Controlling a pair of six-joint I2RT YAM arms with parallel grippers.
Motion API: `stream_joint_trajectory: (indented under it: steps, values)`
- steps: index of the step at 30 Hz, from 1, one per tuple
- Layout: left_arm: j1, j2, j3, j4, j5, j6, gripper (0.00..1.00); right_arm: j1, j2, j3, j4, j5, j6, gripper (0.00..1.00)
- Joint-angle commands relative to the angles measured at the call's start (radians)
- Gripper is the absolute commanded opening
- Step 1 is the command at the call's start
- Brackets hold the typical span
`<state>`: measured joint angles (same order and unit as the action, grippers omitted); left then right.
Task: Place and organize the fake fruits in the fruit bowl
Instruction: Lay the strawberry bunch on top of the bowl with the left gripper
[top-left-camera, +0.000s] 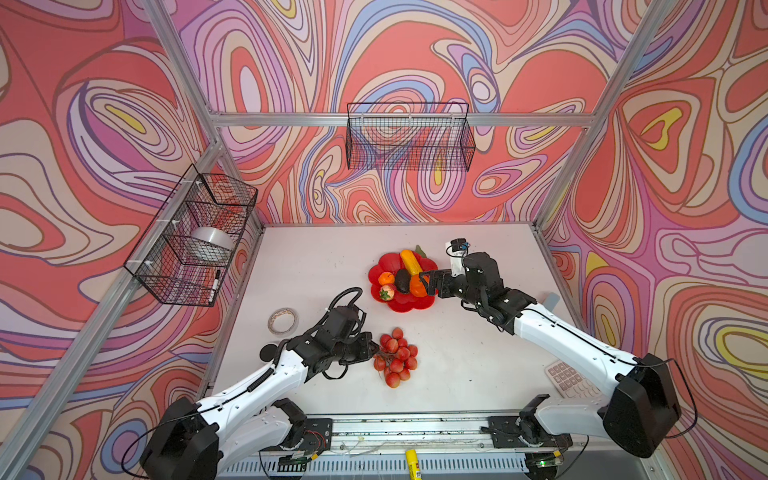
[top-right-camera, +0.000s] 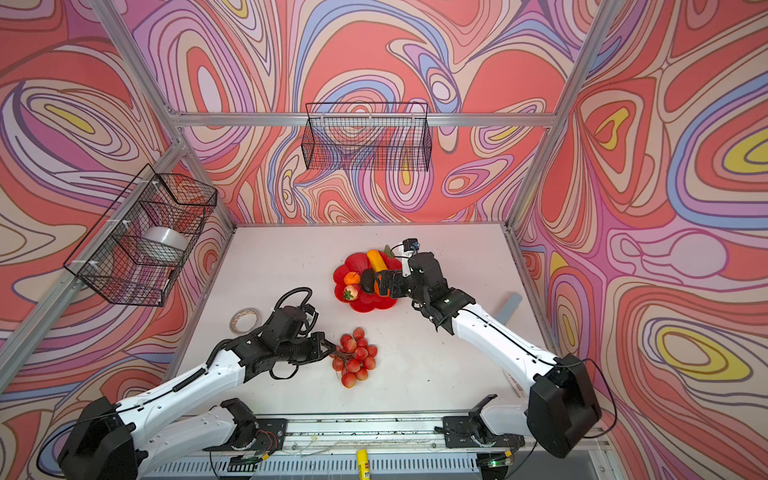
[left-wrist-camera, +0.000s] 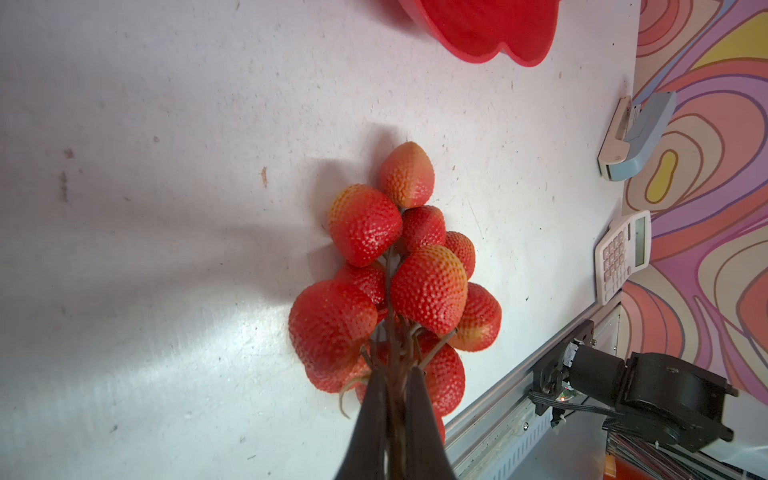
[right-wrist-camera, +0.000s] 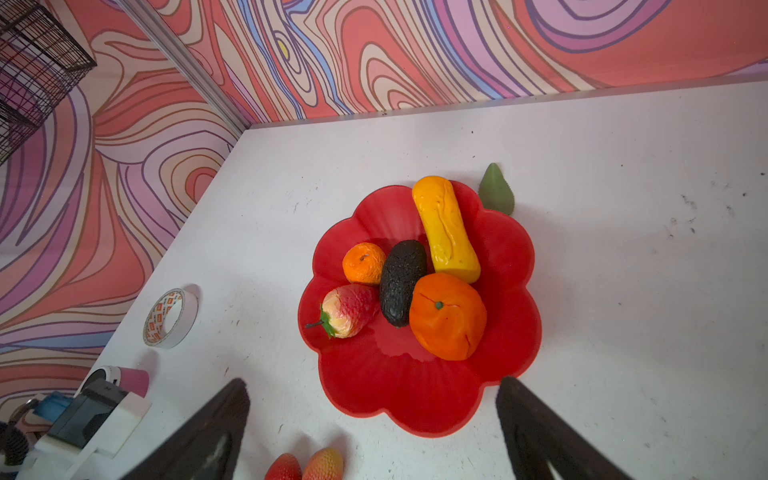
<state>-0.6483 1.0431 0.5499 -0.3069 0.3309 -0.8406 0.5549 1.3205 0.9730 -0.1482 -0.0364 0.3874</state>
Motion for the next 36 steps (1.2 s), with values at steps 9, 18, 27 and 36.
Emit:
stream_joint_trajectory:
  steps: [9,18,27,36]
  values:
    - [-0.001,0.001,0.255,-0.095,0.060,0.094,0.00,-0.014,-0.041,-0.039,0.019,0.059,0.035,0.98]
    - [0.085,0.132,0.481,0.029,0.219,0.164,0.00,-0.082,-0.213,-0.125,0.004,0.159,0.122,0.98]
    - [0.227,0.437,0.564,0.292,0.468,0.199,0.00,-0.108,-0.360,-0.154,-0.104,0.237,0.119,0.98]
    - [0.290,0.634,0.600,0.436,0.476,0.212,0.00,-0.110,-0.399,-0.168,-0.126,0.250,0.117,0.98]
